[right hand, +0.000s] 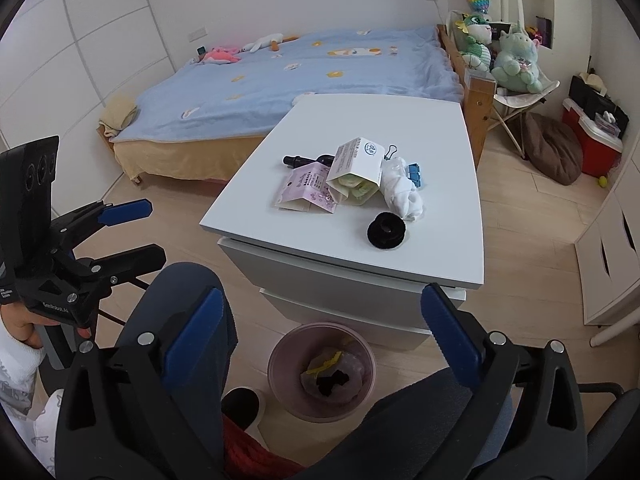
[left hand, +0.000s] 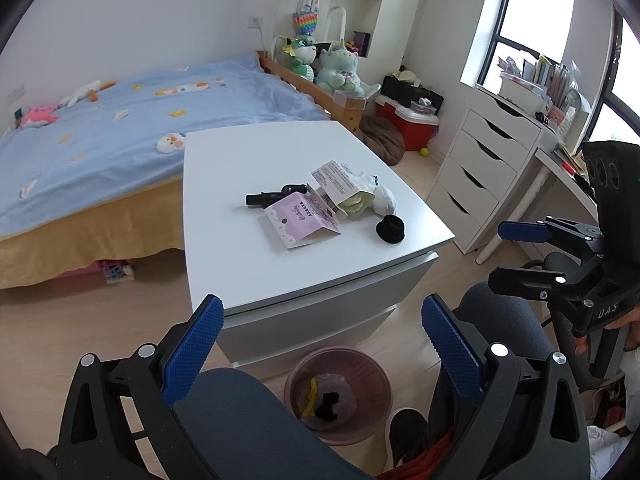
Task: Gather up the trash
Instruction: 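Grasp the black round hair tie with the right tool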
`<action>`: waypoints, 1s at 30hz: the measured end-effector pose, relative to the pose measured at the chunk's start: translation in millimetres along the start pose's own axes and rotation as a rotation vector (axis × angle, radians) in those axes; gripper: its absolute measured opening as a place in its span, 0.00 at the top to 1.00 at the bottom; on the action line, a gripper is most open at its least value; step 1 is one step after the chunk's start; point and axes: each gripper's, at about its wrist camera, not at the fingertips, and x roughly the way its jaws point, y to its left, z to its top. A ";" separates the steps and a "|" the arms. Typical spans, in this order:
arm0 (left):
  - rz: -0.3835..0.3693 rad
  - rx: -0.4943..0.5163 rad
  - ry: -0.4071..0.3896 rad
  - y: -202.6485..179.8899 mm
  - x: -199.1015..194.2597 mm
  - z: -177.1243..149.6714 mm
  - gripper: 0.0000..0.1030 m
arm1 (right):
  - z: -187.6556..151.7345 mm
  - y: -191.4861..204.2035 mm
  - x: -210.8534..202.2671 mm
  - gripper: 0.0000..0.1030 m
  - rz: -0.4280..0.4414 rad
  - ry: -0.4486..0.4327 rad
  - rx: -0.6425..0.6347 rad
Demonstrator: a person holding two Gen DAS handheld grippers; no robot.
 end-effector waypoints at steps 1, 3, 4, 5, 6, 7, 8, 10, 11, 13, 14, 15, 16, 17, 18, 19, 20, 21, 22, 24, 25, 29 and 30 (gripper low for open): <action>-0.002 -0.002 -0.001 0.2 0.2 0.8 0.07 | 0.8 -1.3 0.6 0.05 -0.002 0.002 0.001; -0.007 -0.001 -0.002 0.8 1.1 2.2 0.07 | 2.6 -2.8 2.2 0.05 -0.012 0.014 0.006; -0.009 0.000 -0.002 1.0 1.9 3.3 0.07 | 4.2 -5.1 3.9 0.05 -0.018 0.022 0.018; -0.008 0.001 -0.002 1.0 2.5 4.2 0.07 | 5.4 -7.4 5.2 0.05 -0.020 0.026 0.030; -0.009 0.002 -0.003 1.1 3.0 4.5 0.07 | 6.8 -9.2 6.3 0.05 -0.022 0.028 0.040; -0.011 0.000 -0.003 1.4 3.5 5.3 0.07 | 9.2 -11.3 8.1 0.05 -0.026 0.031 0.046; -0.012 -0.001 -0.003 1.4 4.1 5.8 0.07 | 11.2 -13.0 9.2 0.05 -0.029 0.032 0.048; -0.013 -0.001 -0.001 1.2 5.6 6.9 0.07 | 17.2 -15.9 12.5 0.05 -0.039 0.034 0.045; -0.013 -0.001 -0.001 1.3 6.4 7.4 0.07 | 19.7 -17.6 14.3 0.05 -0.042 0.035 0.046; -0.016 -0.003 -0.001 1.2 7.0 7.7 0.07 | 24.5 -21.4 19.2 0.05 -0.042 0.044 0.047; -0.017 -0.004 -0.001 1.0 7.9 8.4 0.07 | 27.6 -23.7 22.9 0.05 -0.042 0.051 0.045; -0.017 -0.005 -0.001 1.1 8.4 8.8 0.07 | 30.5 -25.4 27.0 0.05 -0.043 0.058 0.039; -0.018 -0.006 -0.001 1.3 8.9 9.2 0.07 | 32.9 -27.0 30.5 0.05 -0.046 0.066 0.035; -0.018 -0.006 0.000 1.3 9.4 9.1 0.07 | 35.8 -28.8 35.2 0.05 -0.051 0.076 0.030; -0.019 -0.006 0.000 1.4 9.8 9.2 0.07 | 38.2 -30.5 39.1 0.05 -0.053 0.085 0.026; -0.019 -0.007 0.001 1.6 10.2 9.1 0.07 | 41.3 -32.6 44.1 0.05 -0.053 0.095 0.024; -0.019 -0.007 0.002 1.5 10.1 8.9 0.07 | 43.3 -34.0 48.1 0.05 -0.056 0.104 0.021; -0.020 -0.008 0.003 1.6 10.7 8.9 0.07 | 46.0 -35.7 53.3 0.05 -0.059 0.116 0.017; -0.020 -0.008 0.005 1.8 11.3 8.9 0.07 | 48.4 -37.4 58.4 0.05 -0.061 0.127 0.015; -0.021 -0.008 0.007 2.4 12.4 9.3 0.07 | 52.0 -41.0 67.6 0.05 -0.064 0.149 0.009; -0.021 -0.010 0.009 3.2 12.9 9.6 0.07 | 53.6 -42.4 71.8 0.05 -0.065 0.160 0.005; -0.019 -0.017 0.011 5.3 13.5 9.3 0.07 | 57.3 -48.1 91.3 0.05 -0.067 0.212 -0.006; -0.019 -0.018 0.012 5.6 13.6 8.6 0.07 | 57.1 -49.4 96.0 0.05 -0.066 0.226 -0.008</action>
